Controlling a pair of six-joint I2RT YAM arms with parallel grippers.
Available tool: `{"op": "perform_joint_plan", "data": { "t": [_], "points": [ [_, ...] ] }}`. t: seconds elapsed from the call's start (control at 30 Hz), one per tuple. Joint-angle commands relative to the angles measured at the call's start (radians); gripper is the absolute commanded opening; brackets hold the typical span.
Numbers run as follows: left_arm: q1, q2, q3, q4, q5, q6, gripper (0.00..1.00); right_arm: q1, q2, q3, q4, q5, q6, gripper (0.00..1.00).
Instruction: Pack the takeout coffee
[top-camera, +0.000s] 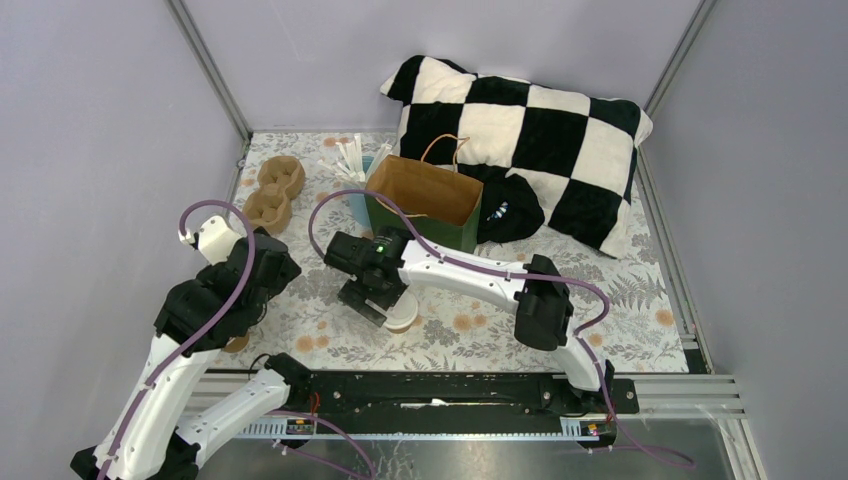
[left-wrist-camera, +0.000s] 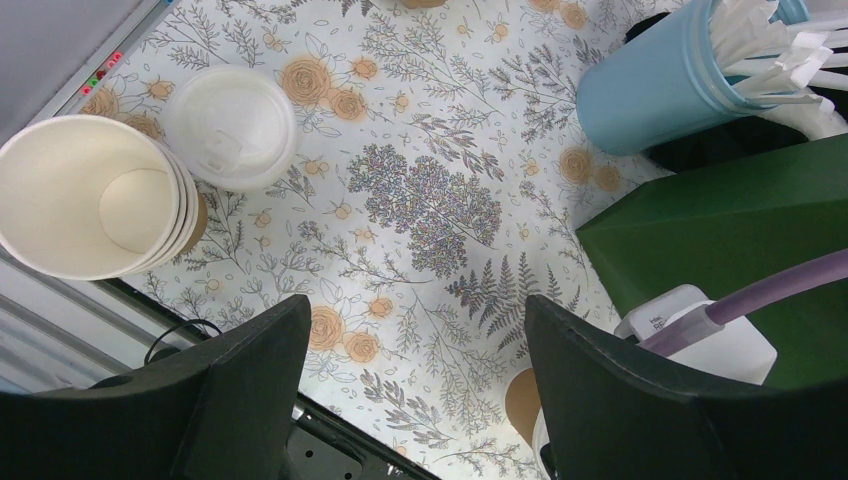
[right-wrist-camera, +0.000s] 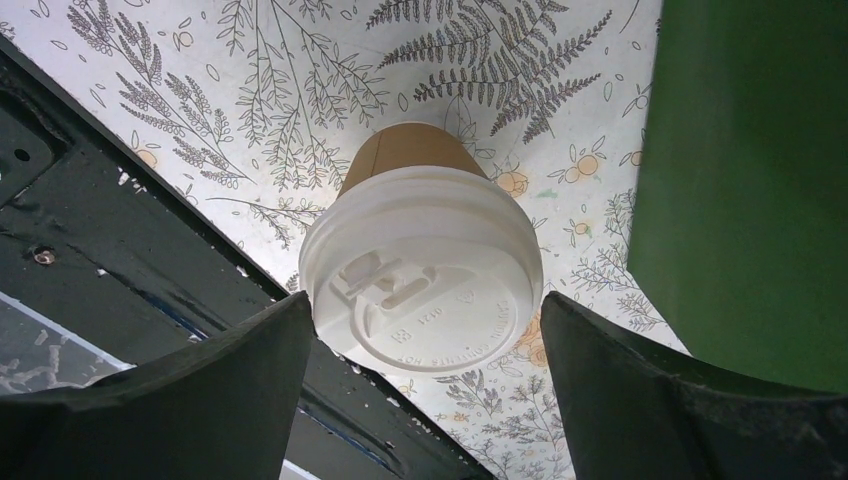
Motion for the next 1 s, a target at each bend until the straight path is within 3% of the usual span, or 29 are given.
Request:
{"op": "perform_joint_plan", "data": {
  "t": [0.0, 0.27, 0.47, 0.6, 0.73, 0.97],
  "points": [
    [0.003, -0.005, 0.033, 0.02, -0.025, 0.021, 0.83, -0.01, 0.014, 0.045, -0.009, 0.002, -0.009, 0.9],
    [0.003, 0.005, 0.038, 0.027, -0.023, 0.044, 0.84, -0.01, 0.005, 0.06, -0.004, 0.03, 0.002, 0.93],
    [0.003, -0.012, 0.043, 0.014, 0.013, 0.035, 0.96, -0.01, -0.122, 0.006, 0.024, 0.036, 0.036, 1.0],
    [0.004, -0.03, 0.039, 0.03, 0.072, 0.047, 0.99, -0.01, -0.216, -0.043, 0.038, -0.013, 0.081, 1.0],
    [0.003, -0.045, 0.005, 0.099, 0.241, 0.075, 0.99, -0.011, -0.321, -0.101, 0.003, -0.067, 0.099, 1.0],
    [0.003, -0.064, -0.242, 0.327, 0.635, 0.097, 0.95, -0.011, -0.584, -0.337, 0.062, -0.18, 0.148, 0.95]
  ]
}}
